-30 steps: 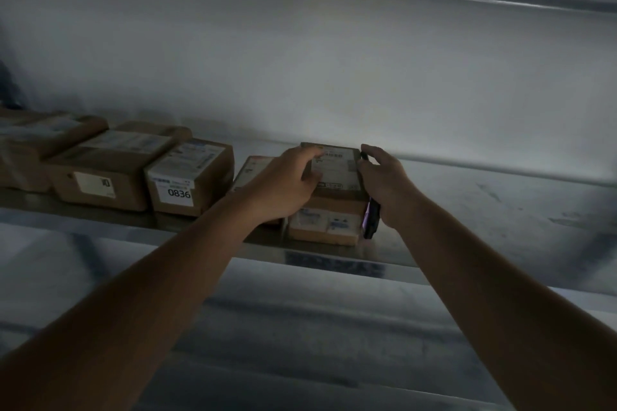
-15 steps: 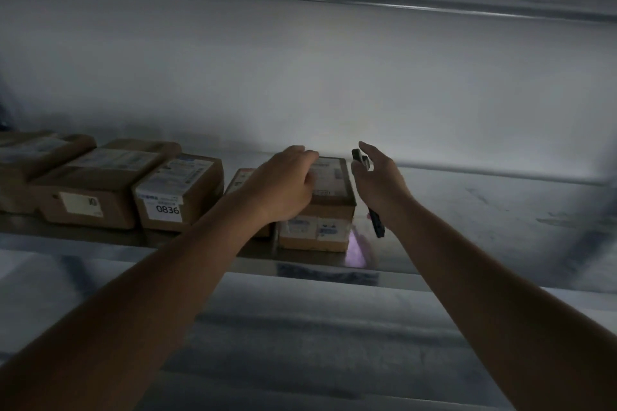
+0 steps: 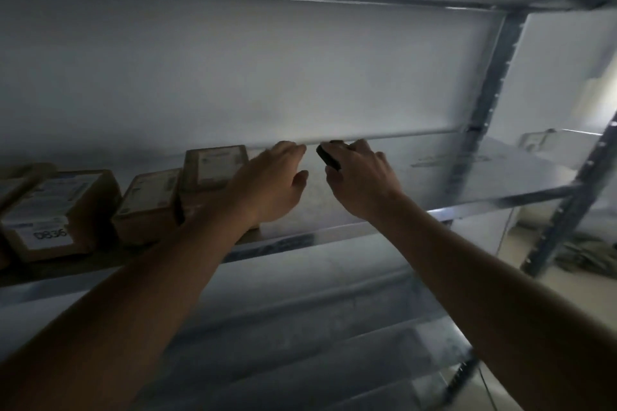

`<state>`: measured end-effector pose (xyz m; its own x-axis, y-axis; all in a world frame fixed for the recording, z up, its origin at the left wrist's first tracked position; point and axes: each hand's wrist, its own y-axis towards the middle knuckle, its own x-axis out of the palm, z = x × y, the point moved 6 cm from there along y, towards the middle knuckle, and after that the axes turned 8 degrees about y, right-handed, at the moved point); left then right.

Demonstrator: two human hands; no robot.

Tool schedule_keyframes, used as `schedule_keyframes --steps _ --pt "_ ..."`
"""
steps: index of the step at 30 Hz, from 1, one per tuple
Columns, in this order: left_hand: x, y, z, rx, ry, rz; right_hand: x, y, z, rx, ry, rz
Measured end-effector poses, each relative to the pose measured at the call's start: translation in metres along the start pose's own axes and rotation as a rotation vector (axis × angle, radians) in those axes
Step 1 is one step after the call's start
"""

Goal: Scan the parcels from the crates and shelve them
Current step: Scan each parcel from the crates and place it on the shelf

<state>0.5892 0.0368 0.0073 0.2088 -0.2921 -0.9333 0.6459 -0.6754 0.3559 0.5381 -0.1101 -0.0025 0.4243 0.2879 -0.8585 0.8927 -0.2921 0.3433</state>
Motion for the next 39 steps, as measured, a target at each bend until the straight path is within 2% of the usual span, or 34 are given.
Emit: schedule_keyframes --steps 7,17,22,29,39 --pt "0.021 0.020 0.112 0.149 0.026 -0.034 -0.058 -0.063 0.091 0.082 -0.118 0.054" --pt "0.060 0.043 0.346 0.369 -0.016 -0.014 -0.166 -0.181 0.277 0.260 -0.235 0.118" --pt "0.089 0.060 0.464 0.448 -0.066 -0.011 -0.212 -0.242 0.371 0.380 -0.257 0.135" --pt "0.125 0.090 0.621 0.645 -0.112 -0.066 -0.268 -0.317 0.491 0.594 -0.288 0.201" --pt "0.202 0.160 0.826 0.905 -0.224 -0.101 -0.327 -0.369 0.668 0.891 -0.341 0.239"
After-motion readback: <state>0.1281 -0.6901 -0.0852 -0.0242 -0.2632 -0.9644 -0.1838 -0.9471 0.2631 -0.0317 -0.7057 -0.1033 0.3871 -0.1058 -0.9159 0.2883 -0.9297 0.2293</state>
